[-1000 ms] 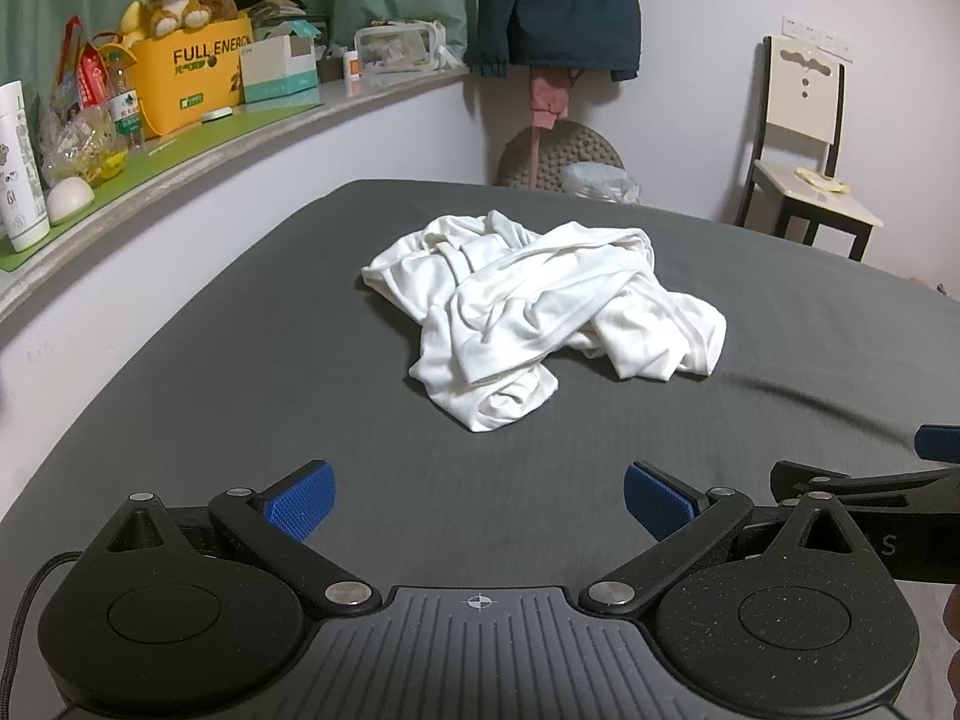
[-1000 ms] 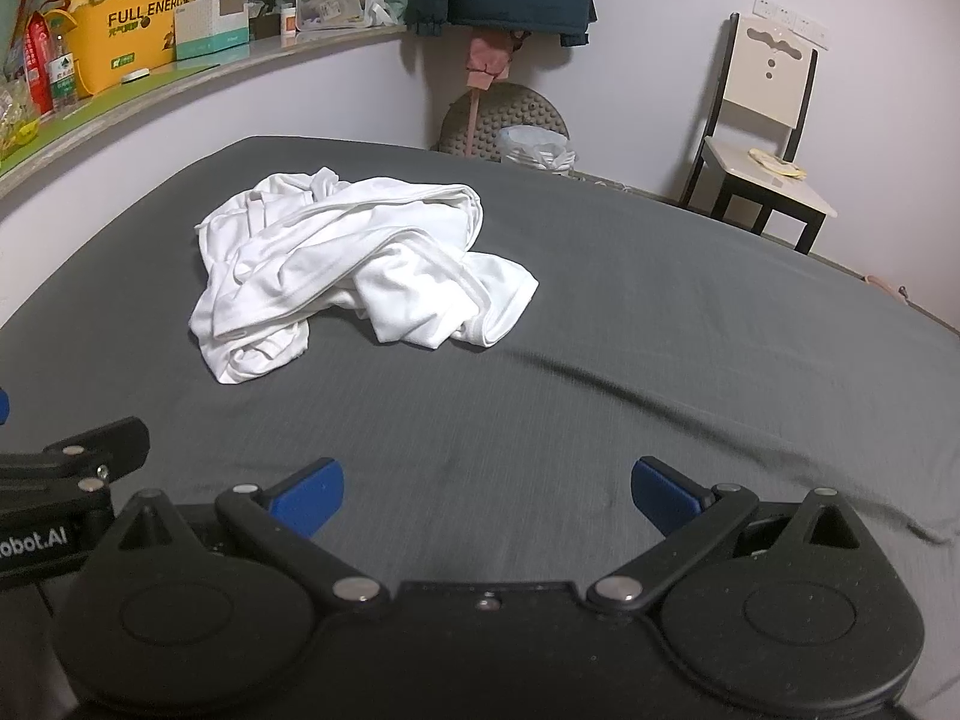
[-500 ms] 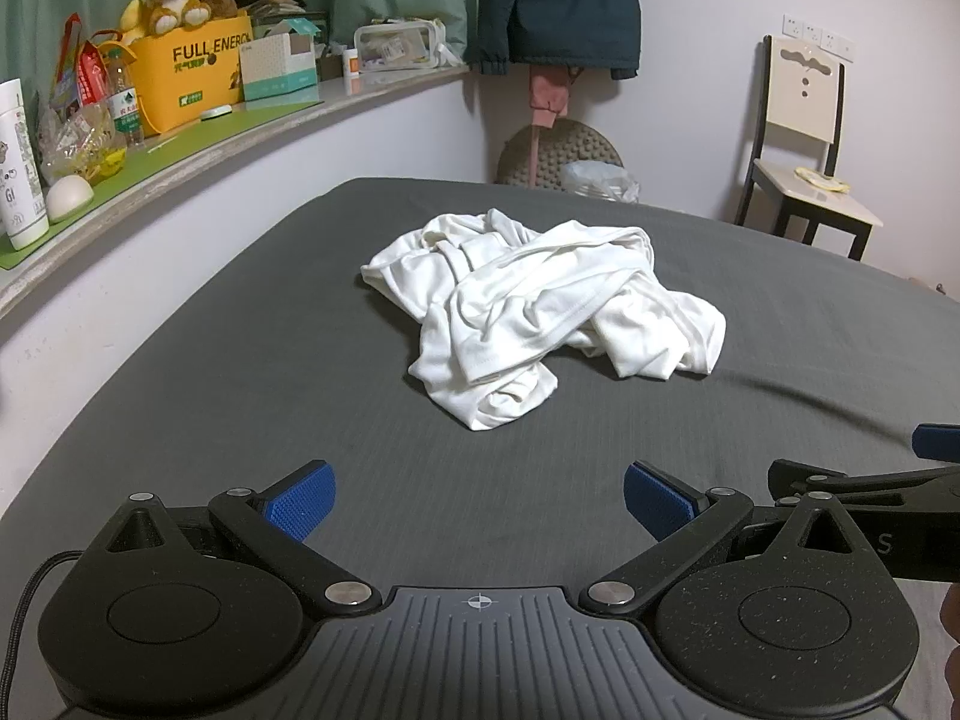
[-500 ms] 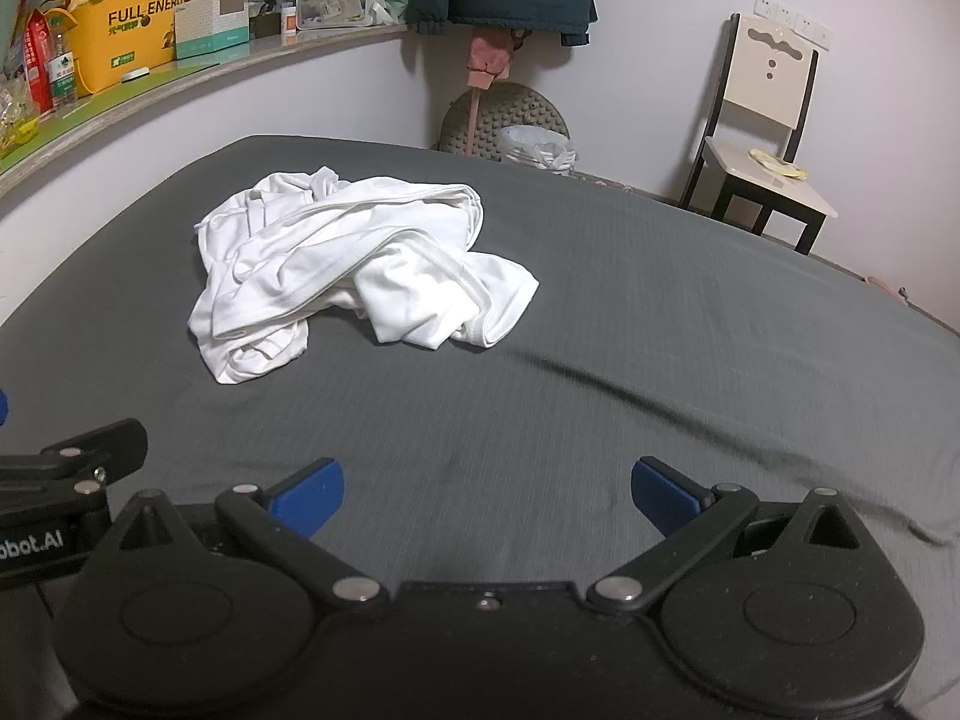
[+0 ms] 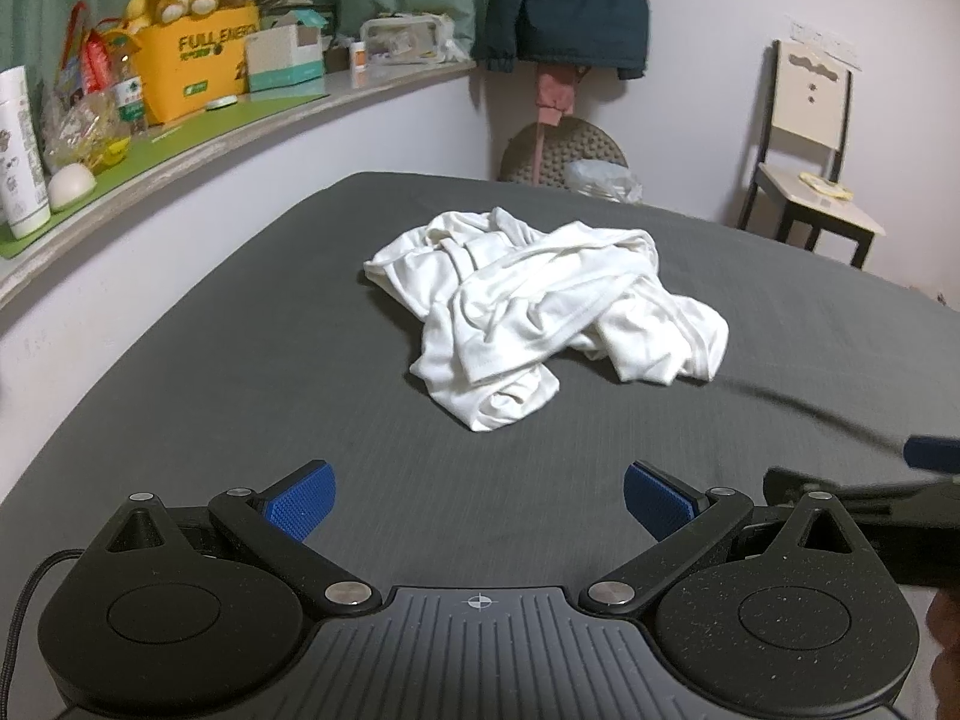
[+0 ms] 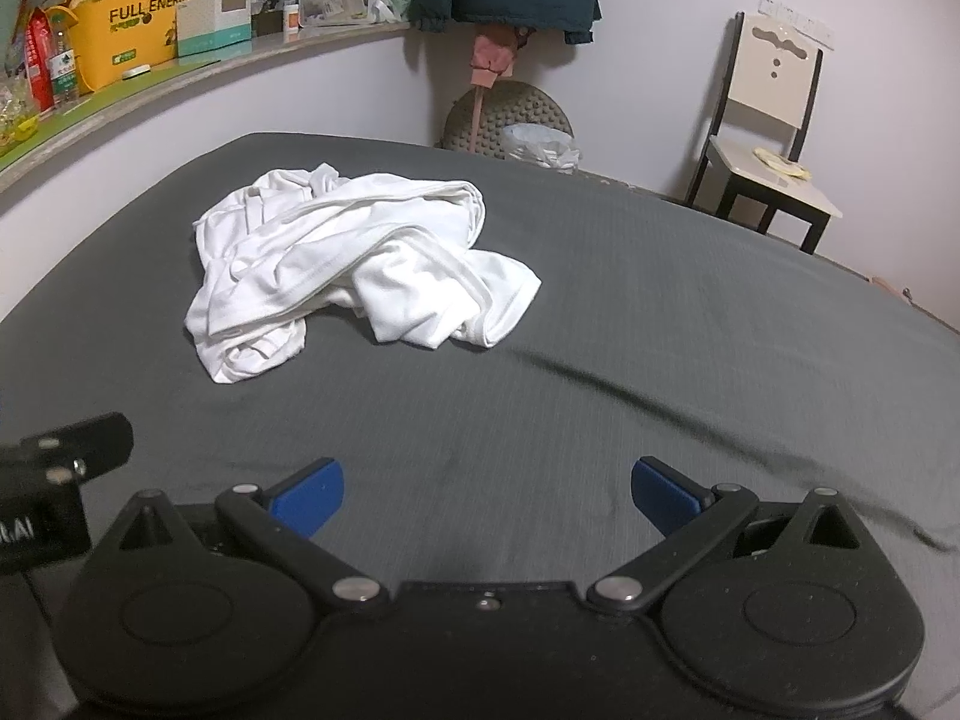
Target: Fold clothes
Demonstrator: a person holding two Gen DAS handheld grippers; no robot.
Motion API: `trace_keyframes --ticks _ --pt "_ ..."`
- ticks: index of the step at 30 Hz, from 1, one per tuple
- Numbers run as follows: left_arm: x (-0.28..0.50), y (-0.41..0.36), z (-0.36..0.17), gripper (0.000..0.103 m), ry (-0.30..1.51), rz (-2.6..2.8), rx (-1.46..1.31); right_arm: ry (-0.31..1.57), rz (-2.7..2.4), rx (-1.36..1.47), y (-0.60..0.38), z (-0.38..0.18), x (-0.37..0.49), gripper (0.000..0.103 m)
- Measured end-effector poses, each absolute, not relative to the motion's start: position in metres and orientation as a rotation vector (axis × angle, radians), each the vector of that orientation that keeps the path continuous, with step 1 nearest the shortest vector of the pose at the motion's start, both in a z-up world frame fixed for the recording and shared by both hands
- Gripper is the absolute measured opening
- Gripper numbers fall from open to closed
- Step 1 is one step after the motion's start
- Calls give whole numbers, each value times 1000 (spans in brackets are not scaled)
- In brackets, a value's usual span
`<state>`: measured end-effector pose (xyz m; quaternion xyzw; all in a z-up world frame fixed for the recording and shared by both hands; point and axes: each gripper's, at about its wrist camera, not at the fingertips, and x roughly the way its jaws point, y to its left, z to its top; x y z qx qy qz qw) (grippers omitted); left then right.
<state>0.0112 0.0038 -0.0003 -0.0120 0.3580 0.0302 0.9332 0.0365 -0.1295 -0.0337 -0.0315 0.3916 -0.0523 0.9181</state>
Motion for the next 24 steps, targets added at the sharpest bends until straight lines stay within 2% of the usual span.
trace_keyframes --ticks 10,14,19,24 --pt "40 4 22 103 675 120 -43 758 -41 -78 -127 -18 58 103" --pt "63 18 24 103 676 169 -193 723 47 -103 -125 -21 72 103" --pt "72 32 1 103 590 230 -276 676 150 -103 -124 -35 81 103" --pt "84 38 -22 103 669 184 -186 659 173 -177 -107 -50 101 101"
